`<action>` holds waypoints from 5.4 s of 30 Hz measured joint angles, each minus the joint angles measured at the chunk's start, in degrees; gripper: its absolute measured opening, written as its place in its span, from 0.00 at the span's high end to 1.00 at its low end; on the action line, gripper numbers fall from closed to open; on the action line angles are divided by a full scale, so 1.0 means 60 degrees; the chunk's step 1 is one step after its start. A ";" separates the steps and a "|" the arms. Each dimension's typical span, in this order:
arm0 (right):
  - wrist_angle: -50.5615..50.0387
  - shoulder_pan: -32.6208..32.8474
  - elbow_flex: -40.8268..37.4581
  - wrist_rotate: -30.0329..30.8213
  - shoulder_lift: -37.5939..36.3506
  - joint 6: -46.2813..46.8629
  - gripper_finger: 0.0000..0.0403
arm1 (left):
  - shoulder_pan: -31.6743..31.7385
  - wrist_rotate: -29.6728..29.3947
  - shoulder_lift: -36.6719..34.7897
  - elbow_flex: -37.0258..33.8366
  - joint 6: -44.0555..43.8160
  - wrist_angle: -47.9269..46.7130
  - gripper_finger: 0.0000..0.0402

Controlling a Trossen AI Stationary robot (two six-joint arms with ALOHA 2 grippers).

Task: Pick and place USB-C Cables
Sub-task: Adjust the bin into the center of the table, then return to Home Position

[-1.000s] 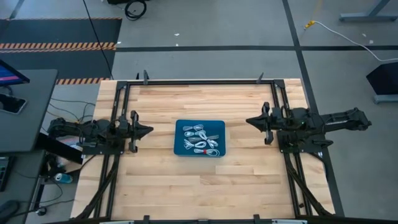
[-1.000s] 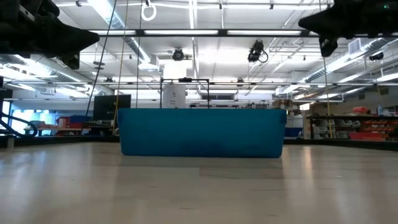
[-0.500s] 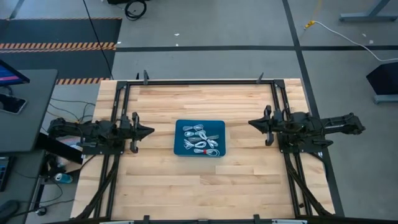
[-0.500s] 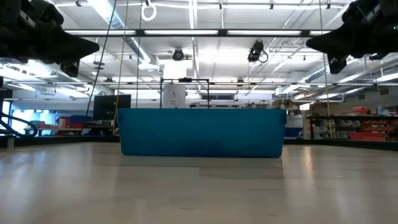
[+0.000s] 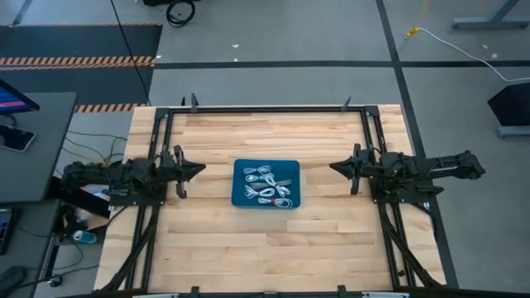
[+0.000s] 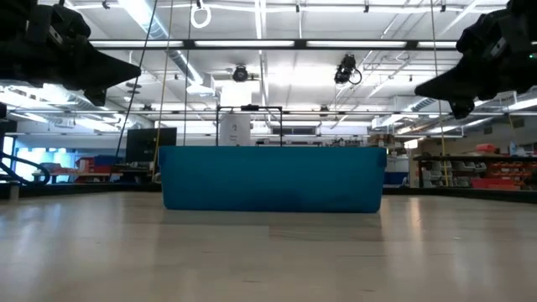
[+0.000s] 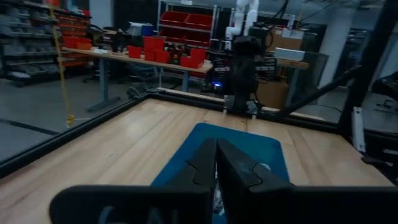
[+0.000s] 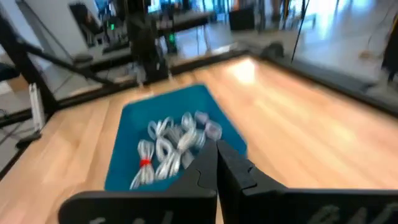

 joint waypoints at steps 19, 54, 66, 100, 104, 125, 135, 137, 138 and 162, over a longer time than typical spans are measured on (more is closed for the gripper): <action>0.1814 -0.0022 -0.0975 -0.1054 -0.0288 -0.1105 1.00 | 0.0406 0.0424 0.0005 -0.0011 -0.0936 -0.0068 0.95; 0.1528 -0.0492 -0.0889 -0.2117 0.0068 -0.0279 0.93 | 0.0403 0.0425 0.0011 -0.0029 0.0834 0.0074 0.95; 0.0609 -0.2185 0.1452 -0.3178 0.3193 -0.0005 0.98 | 0.0403 0.0425 0.0011 -0.0029 0.0863 0.0044 0.95; 0.1797 -0.5413 1.0425 -0.7735 1.6192 -0.2790 0.98 | 0.0397 0.0429 0.0007 -0.0029 0.1082 -0.0074 0.95; 0.1824 -0.5414 1.1129 -0.7715 1.6897 -0.2786 0.98 | 0.0388 0.0432 0.0010 -0.0029 0.1078 -0.0077 0.95; -0.1352 -0.4487 1.3665 -0.7706 1.8775 -0.3769 0.98 | 0.0388 0.0432 0.0007 -0.0029 0.1078 -0.0081 0.95; -0.2004 -0.4215 1.3665 -0.7455 1.8775 -0.4258 0.98 | 0.0388 0.0429 0.0007 -0.0029 0.1075 -0.0082 0.95; -0.2151 -0.4194 1.3662 -0.7414 1.8775 -0.4291 0.98 | 0.0388 0.0429 0.0007 -0.0029 0.1075 -0.0081 0.95; -0.2210 -0.4181 1.3662 -0.7379 1.8775 -0.4302 0.98 | 0.0388 0.0429 0.0007 -0.0029 0.1075 -0.0083 0.95; -0.1357 -0.4131 1.3643 -0.7825 1.7799 -0.4258 0.98 | 0.0388 0.0429 0.0007 -0.0030 0.1078 -0.0085 0.95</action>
